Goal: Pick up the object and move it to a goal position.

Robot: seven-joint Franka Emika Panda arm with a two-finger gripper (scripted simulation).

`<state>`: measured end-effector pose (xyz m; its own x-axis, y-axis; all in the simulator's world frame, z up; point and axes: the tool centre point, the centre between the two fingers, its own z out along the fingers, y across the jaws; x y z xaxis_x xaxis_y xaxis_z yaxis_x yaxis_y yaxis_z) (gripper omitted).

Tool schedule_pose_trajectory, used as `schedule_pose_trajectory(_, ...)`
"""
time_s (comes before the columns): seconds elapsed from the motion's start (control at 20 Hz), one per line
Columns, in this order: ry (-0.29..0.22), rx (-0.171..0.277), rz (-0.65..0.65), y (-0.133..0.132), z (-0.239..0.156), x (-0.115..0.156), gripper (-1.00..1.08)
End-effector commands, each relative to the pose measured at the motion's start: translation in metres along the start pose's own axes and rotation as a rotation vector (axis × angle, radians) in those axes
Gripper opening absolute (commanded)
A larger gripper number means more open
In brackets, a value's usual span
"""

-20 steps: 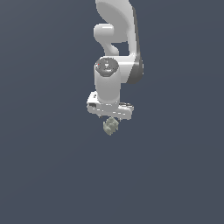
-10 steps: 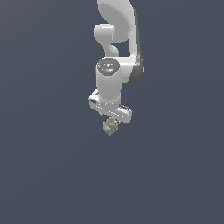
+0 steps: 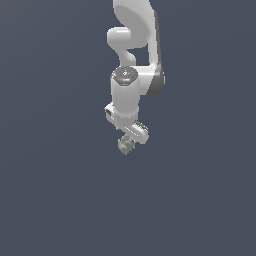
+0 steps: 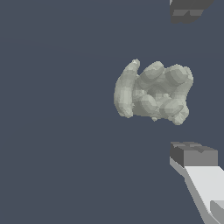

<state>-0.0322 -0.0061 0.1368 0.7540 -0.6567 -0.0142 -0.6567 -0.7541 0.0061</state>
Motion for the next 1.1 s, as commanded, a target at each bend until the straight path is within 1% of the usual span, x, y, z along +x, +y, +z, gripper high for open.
schedule_pose_trajectory(0.0, 0.005, 0.002, 0.049, 0.000, 0.001, 0.000, 1.00)
schedule_pose_trajectory(0.25, 0.011, 0.005, 0.113, 0.001, 0.002, -0.001, 1.00)
schedule_pose_trajectory(0.45, 0.013, 0.007, 0.140, 0.001, 0.002, -0.001, 1.00)
schedule_pose_trajectory(0.8, 0.013, 0.007, 0.141, 0.001, 0.005, -0.002, 1.00)
schedule_pose_trajectory(1.05, 0.014, 0.007, 0.144, 0.001, 0.023, -0.002, 1.00)
